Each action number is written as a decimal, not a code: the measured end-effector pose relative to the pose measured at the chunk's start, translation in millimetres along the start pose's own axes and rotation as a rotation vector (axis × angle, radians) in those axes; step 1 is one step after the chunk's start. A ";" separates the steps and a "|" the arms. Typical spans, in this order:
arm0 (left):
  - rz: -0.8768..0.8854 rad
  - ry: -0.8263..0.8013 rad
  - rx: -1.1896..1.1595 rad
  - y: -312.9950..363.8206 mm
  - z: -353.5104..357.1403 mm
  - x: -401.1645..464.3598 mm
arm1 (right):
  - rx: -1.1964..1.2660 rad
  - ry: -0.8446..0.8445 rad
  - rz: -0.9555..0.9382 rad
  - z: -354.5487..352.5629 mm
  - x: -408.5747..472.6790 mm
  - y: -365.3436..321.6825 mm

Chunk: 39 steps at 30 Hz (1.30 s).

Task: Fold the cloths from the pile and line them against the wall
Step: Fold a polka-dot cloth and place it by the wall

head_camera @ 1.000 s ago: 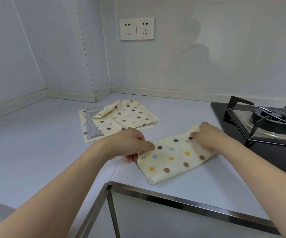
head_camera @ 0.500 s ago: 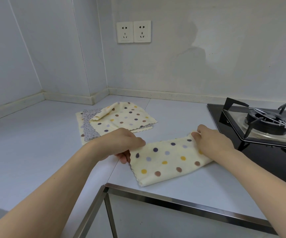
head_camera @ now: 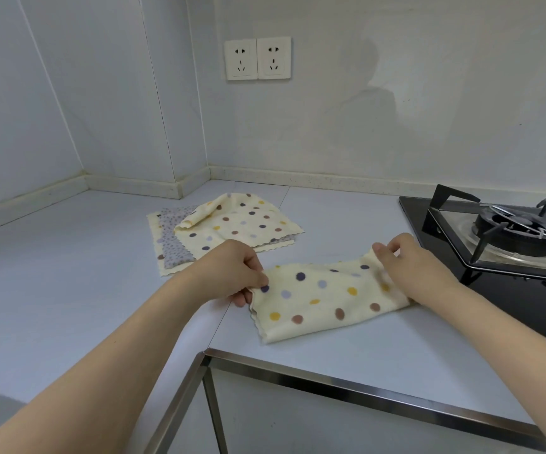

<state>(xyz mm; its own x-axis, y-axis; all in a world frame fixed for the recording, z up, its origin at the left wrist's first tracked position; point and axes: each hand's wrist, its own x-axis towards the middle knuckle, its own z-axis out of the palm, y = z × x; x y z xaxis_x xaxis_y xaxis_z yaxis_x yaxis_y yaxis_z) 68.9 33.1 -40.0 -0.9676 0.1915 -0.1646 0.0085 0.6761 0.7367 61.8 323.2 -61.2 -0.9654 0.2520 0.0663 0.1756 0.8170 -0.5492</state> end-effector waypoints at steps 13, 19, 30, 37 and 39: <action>0.493 0.221 0.436 12.5 69.6 1.5 | 0.188 -0.199 -0.178 -12.1 -9.4 -1.9; 0.364 -0.013 0.533 3.1 67.0 -1.9 | -0.059 -0.188 -0.202 -8.2 -6.3 4.4; 0.304 -0.055 0.661 4.9 66.9 -8.0 | -0.325 -0.072 -0.316 39.4 -41.5 -35.8; 0.239 -0.073 0.673 -7.6 52.4 -3.7 | -0.394 -0.228 -0.168 27.0 -37.9 -2.4; 0.246 -0.047 0.672 -9.4 54.3 -2.1 | -0.413 -0.122 -0.123 19.9 -35.6 2.6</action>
<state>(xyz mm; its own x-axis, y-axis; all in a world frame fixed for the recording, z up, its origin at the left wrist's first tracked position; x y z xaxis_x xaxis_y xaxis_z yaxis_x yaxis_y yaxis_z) 84.5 64.9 -82.2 -0.9058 0.4151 -0.0850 0.3933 0.8983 0.1957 92.8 306.0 -81.6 -0.9952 0.0975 -0.0020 0.0965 0.9818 -0.1633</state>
